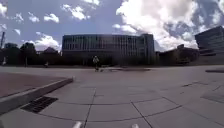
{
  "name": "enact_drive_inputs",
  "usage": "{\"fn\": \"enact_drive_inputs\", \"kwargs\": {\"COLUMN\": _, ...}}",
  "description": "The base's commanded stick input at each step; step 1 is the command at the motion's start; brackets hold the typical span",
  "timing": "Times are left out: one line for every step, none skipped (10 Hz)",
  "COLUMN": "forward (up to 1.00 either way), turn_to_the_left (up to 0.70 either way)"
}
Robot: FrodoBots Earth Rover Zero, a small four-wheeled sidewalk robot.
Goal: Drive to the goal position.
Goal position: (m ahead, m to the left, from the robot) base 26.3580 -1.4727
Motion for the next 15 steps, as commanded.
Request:
{"fn": "enact_drive_inputs", "kwargs": {"forward": 0.06, "turn_to_the_left": 0.0}}
{"fn": "enact_drive_inputs", "kwargs": {"forward": 0.06, "turn_to_the_left": 0.0}}
{"fn": "enact_drive_inputs", "kwargs": {"forward": 0.05, "turn_to_the_left": 0.0}}
{"fn": "enact_drive_inputs", "kwargs": {"forward": 0.05, "turn_to_the_left": 0.0}}
{"fn": "enact_drive_inputs", "kwargs": {"forward": 0.06, "turn_to_the_left": 0.0}}
{"fn": "enact_drive_inputs", "kwargs": {"forward": 0.06, "turn_to_the_left": 0.0}}
{"fn": "enact_drive_inputs", "kwargs": {"forward": 0.06, "turn_to_the_left": 0.0}}
{"fn": "enact_drive_inputs", "kwargs": {"forward": 0.06, "turn_to_the_left": 0.0}}
{"fn": "enact_drive_inputs", "kwargs": {"forward": 0.06, "turn_to_the_left": 0.0}}
{"fn": "enact_drive_inputs", "kwargs": {"forward": 0.05, "turn_to_the_left": 0.0}}
{"fn": "enact_drive_inputs", "kwargs": {"forward": 0.05, "turn_to_the_left": 0.0}}
{"fn": "enact_drive_inputs", "kwargs": {"forward": 0.05, "turn_to_the_left": 0.0}}
{"fn": "enact_drive_inputs", "kwargs": {"forward": 0.06, "turn_to_the_left": 0.0}}
{"fn": "enact_drive_inputs", "kwargs": {"forward": 0.06, "turn_to_the_left": 0.0}}
{"fn": "enact_drive_inputs", "kwargs": {"forward": 0.06, "turn_to_the_left": 0.0}}
